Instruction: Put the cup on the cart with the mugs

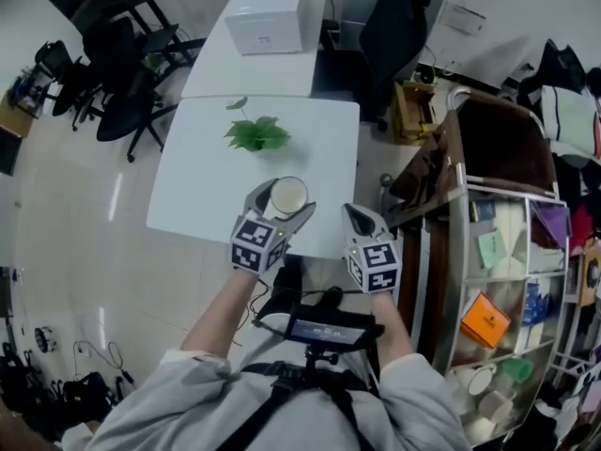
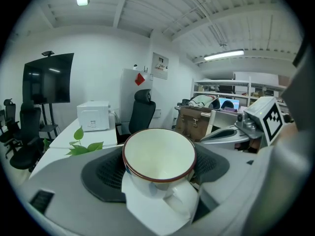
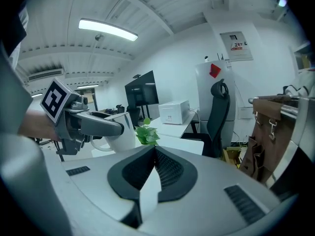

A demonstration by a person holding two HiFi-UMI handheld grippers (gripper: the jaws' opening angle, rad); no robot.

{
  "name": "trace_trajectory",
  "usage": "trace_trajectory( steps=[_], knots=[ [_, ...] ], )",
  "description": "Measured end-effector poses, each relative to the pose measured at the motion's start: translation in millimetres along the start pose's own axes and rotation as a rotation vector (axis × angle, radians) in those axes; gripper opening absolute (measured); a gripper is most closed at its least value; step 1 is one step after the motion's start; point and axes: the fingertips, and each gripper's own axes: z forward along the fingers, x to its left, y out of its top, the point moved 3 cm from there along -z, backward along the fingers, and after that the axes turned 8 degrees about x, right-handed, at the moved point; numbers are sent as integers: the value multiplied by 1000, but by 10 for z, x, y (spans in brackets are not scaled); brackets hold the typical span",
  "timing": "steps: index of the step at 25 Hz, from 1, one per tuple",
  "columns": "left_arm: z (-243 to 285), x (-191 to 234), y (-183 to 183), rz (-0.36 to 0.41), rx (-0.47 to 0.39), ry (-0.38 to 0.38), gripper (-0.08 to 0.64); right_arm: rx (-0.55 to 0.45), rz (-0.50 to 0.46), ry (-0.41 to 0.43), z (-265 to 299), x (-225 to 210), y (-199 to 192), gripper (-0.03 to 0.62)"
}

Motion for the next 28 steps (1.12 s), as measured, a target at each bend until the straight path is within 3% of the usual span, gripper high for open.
trace_trajectory(
  steps=[4,10,16,28],
  knots=[
    [-302,-208,-34,13,3,-28,399,-21,7,-6,-301,118,-36,2],
    [-637,-372,-1,71,-16,-118,399,-56,30,-87,-736,299,-54,2],
    [-740,-577,11,192,15,-307,399,-79,74,-202,-991,446,-254,2],
    [-933,-1239,5,387,21,-663,399,-118,284,-518,-1819,811,-661,2]
  ],
)
